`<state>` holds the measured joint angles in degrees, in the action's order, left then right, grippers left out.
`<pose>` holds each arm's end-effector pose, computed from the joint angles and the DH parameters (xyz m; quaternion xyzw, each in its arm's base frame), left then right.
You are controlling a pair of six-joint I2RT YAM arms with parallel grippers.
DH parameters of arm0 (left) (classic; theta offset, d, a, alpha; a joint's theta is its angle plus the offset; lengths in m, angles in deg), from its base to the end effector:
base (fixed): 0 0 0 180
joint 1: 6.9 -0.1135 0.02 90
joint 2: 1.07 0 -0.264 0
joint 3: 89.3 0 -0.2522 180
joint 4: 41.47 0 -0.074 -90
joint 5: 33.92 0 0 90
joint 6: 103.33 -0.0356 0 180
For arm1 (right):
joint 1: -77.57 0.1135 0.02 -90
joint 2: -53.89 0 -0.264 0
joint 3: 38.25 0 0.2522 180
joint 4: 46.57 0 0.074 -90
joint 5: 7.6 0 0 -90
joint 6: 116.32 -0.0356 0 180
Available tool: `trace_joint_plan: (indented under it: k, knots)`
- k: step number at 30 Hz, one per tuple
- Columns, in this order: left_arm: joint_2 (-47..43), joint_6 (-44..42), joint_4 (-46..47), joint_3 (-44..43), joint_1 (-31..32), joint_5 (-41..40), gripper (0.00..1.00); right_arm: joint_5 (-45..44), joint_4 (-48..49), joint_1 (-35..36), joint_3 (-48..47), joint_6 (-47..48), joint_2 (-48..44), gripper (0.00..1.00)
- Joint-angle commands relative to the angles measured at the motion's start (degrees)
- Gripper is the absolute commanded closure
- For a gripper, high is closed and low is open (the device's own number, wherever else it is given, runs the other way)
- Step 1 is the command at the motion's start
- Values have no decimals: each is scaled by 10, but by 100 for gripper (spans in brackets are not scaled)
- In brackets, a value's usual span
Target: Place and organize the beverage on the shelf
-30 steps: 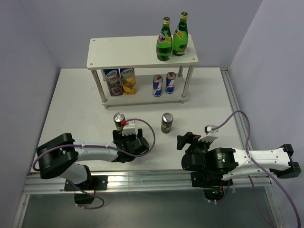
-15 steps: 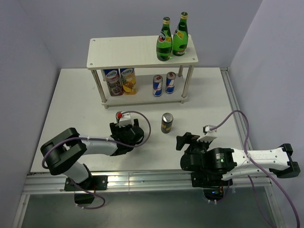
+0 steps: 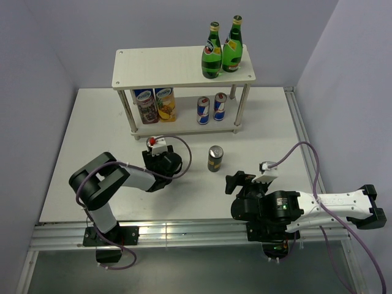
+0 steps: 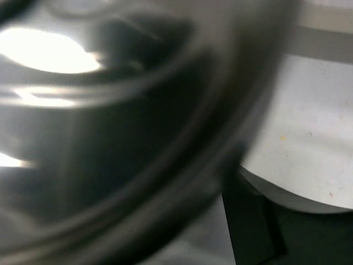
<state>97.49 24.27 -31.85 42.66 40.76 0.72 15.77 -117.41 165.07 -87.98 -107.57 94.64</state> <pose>0.2176 -0.1953 0.1182 -0.1216 0.8193 0.0617 0.5569 0.0375 0.1091 0.2475 0.0891 0.8167 0.1500 0.5501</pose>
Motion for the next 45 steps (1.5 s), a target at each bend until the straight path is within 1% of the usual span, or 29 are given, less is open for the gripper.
trace_joint_plan:
  k: [1,5,9,12,13,15,18,22,24,26,27,28,30,33,36,39,40,42,43,44,45]
  knots:
    - [10,-30,57,-25,-17,15,23,-23,11,3,0,-3,4,4]
    - [10,-53,83,-23,-24,16,28,-23,11,4,-1,-3,7,4]
    - [8,-59,86,-27,-33,21,39,-23,11,4,0,-2,6,4]
    - [1,-56,70,-31,-34,18,77,-23,11,3,0,-3,6,4]
    - [-2,-54,68,-28,-34,18,85,-24,11,4,0,-3,5,4]
    - [-9,-53,65,-25,-34,20,86,-25,10,3,2,-5,5,4]
    - [-15,-43,47,-23,-34,18,97,-25,11,4,1,-3,4,4]
    - [-37,-17,16,-14,-27,8,100,-25,12,3,1,-2,3,4]
    - [-60,-15,-10,-11,-12,0,100,-25,13,4,1,-2,5,4]
    - [-87,-6,-41,-17,1,-17,100,-26,12,4,0,-3,6,4]
    - [-96,0,-84,-30,14,-21,100,-27,12,4,1,-2,6,4]
    - [-106,12,-103,-35,19,-30,100,-27,12,4,0,-3,7,4]
    - [-143,8,-139,-46,31,-23,100,-27,9,4,0,-7,9,4]
    - [-193,-8,-168,-61,34,2,100,-27,7,4,-1,-8,7,4]
    - [-238,-32,-199,-90,34,8,100,-26,9,4,0,-6,3,4]
    - [-277,-92,-205,-134,34,11,100,-26,12,4,2,-3,-1,4]
    - [-285,-136,-201,-149,33,16,100,-27,13,4,3,-3,-3,4]
    - [-294,-172,-208,-209,25,27,100,-27,14,4,3,-2,-3,4]
    - [-292,-205,-210,-232,21,32,100,-28,13,4,4,-2,-2,4]
    - [-290,-219,-219,-280,15,40,100,-28,12,4,3,-5,-1,4]
    - [-286,-232,-222,-304,1,55,100,-28,10,4,2,-7,-1,4]
